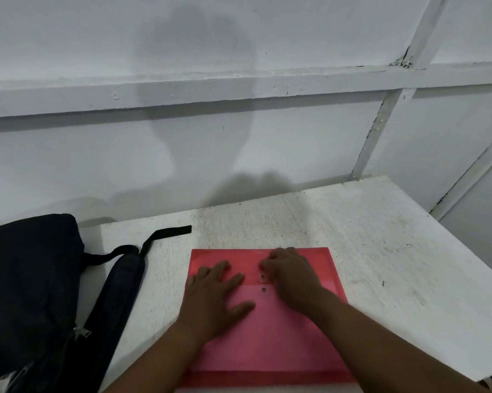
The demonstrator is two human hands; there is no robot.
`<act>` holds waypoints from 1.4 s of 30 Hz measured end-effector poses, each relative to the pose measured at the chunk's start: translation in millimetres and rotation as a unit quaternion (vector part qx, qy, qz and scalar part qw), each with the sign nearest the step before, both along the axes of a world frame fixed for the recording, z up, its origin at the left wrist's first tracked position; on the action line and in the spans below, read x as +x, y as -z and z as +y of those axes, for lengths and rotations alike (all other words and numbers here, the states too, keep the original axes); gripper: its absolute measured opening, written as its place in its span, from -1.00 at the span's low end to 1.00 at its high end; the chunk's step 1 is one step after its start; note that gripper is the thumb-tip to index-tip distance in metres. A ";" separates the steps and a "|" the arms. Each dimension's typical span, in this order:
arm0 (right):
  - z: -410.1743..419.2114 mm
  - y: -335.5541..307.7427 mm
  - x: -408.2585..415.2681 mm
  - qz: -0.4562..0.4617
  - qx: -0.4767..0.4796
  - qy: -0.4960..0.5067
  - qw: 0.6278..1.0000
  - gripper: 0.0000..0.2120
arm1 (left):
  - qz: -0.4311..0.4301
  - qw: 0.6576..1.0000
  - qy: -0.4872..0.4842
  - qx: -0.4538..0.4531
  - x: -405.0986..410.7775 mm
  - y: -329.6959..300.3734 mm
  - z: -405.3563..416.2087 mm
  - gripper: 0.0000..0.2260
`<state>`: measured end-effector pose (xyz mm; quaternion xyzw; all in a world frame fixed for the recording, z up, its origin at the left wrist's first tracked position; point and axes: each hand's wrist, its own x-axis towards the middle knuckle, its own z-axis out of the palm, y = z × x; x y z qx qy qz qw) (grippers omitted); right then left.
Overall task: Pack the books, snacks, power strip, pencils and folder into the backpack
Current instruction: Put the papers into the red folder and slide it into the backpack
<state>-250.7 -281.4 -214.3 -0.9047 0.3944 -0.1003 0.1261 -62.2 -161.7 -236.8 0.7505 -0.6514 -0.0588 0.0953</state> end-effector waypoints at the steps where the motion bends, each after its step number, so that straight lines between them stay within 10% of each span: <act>1: -0.4 1.0 1.4 -0.003 -0.001 0.004 1.000 -0.72 | 0.005 1.000 -0.006 -0.014 -0.3 0.1 0.7 -0.33; 15: 17.7 0.8 -29.6 -0.113 -0.010 0.013 0.993 -0.92 | 0.061 0.994 -0.016 -0.087 -0.2 8.1 5.2 -0.38; 31: 60.8 4.1 -22.9 -0.004 0.026 0.063 0.998 -0.61 | 0.069 0.994 -0.013 -0.089 0.7 7.7 5.7 -0.44; 42: 59.8 -3.7 -9.2 0.027 0.060 0.048 0.997 -0.77 | 0.136 0.982 -0.042 -0.121 7.3 19.9 0.6 -0.60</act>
